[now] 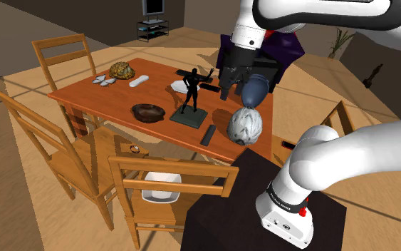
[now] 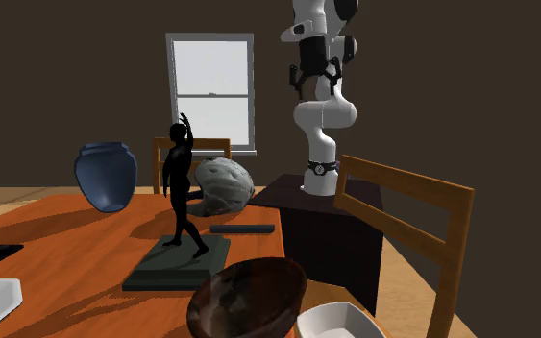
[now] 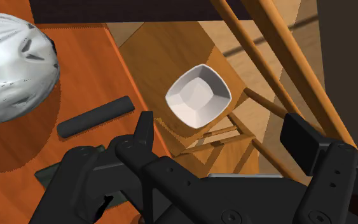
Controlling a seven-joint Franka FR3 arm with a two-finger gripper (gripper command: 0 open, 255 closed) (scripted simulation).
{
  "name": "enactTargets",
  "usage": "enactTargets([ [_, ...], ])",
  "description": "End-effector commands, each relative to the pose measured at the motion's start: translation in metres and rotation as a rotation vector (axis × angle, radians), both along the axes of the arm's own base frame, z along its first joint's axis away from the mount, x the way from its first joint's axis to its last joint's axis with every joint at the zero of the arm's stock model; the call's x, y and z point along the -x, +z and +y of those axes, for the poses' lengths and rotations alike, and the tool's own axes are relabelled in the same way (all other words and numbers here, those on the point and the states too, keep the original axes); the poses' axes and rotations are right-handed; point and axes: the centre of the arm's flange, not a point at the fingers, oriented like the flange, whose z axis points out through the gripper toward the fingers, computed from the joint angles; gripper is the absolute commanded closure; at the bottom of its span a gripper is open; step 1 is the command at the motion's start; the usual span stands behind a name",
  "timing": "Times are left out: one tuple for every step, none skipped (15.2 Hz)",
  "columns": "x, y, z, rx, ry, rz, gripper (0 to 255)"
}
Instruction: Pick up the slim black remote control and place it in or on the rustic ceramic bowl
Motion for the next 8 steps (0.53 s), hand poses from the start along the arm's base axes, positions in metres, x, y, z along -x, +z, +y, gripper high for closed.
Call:
enactTargets([
  [0.000, 0.000, 0.000, 0.000, 0.000, 0.000, 0],
  [-0.005, -0.011, 0.001, 0.009, -0.036, -0.004, 0],
  [-0.011, -0.022, 0.001, 0.018, -0.072, -0.008, 0],
  [-0.016, -0.034, 0.001, 0.027, -0.108, -0.012, 0],
  [-0.021, -0.045, 0.000, 0.036, -0.144, -0.016, 0],
  [-0.027, -0.056, 0.000, 0.045, -0.180, -0.020, 0],
  [-0.032, -0.067, -0.001, 0.054, -0.215, -0.024, 0],
  [-0.038, -0.078, -0.003, 0.063, -0.251, -0.028, 0],
])
